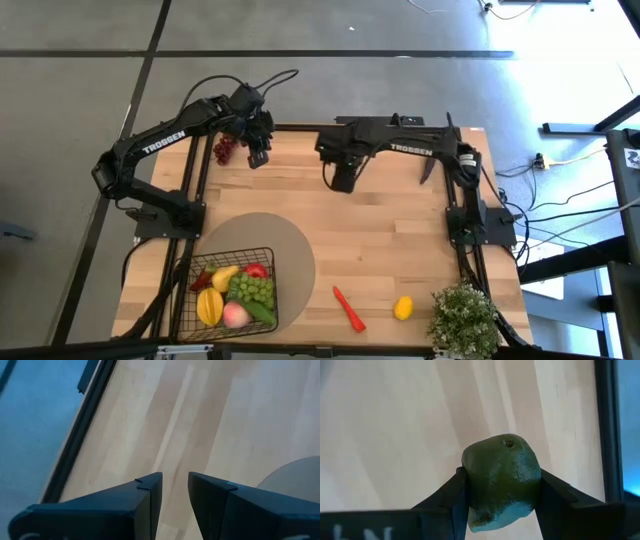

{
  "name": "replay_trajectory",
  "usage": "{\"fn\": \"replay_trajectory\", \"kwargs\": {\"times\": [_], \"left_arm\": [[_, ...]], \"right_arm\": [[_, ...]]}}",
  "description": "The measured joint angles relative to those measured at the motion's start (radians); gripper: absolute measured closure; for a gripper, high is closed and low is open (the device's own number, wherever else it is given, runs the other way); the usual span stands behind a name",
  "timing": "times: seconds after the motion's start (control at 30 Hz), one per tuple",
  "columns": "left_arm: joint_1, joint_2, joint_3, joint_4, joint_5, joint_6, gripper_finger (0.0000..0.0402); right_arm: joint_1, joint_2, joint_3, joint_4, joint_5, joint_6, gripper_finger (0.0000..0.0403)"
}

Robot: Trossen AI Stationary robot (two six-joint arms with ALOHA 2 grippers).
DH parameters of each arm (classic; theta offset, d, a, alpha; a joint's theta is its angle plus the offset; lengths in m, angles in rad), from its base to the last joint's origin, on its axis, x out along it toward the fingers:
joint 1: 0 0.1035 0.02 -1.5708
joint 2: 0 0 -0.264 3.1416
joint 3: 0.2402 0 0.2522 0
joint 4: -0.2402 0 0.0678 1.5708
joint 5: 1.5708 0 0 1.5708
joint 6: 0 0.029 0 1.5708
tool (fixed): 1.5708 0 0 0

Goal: Build produce basket
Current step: Put the green lime into the wire basket

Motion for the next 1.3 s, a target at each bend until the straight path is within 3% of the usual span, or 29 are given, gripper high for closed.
{"fn": "replay_trajectory", "kwargs": {"times": [0.07, 0.23, 0.33, 0.53, 0.87, 1.03, 1.3], "left_arm": [[-0.007, 0.0, 0.0, -0.005, 0.033, -0.031, 0.0318], [-0.038, -0.09, -0.001, -0.018, 0.261, -0.006, 0.0318], [-0.073, -0.155, 0.0, -0.027, 0.304, 0.026, 0.0318], [-0.152, -0.322, 0.0, -0.049, 0.27, 0.044, 0.0318], [-0.262, -0.478, 0.0, -0.172, 0.138, -0.007, 0.0318], [-0.28, -0.507, 0.0, -0.196, 0.133, -0.007, 0.0318], [-0.288, -0.528, 0.0, -0.216, 0.132, 0.041, 0.0318]], "right_arm": [[0.027, 0.0, 0.043, 0.0, -0.001, 0.023, 0.0244], [0.093, -0.001, 0.126, 0.032, 0.0, 0.119, 0.0244], [0.137, -0.001, 0.166, 0.083, 0.0, 0.15, 0.0244], [0.221, -0.001, 0.197, 0.296, -0.01, 0.151, 0.0244], [0.285, -0.002, 0.174, 0.777, -0.22, 0.218, 0.0244], [0.324, -0.002, 0.035, 1.042, -0.325, 0.26, 0.0244], [0.37, -0.002, -0.242, 1.454, -0.341, 0.342, 0.0248]]}}
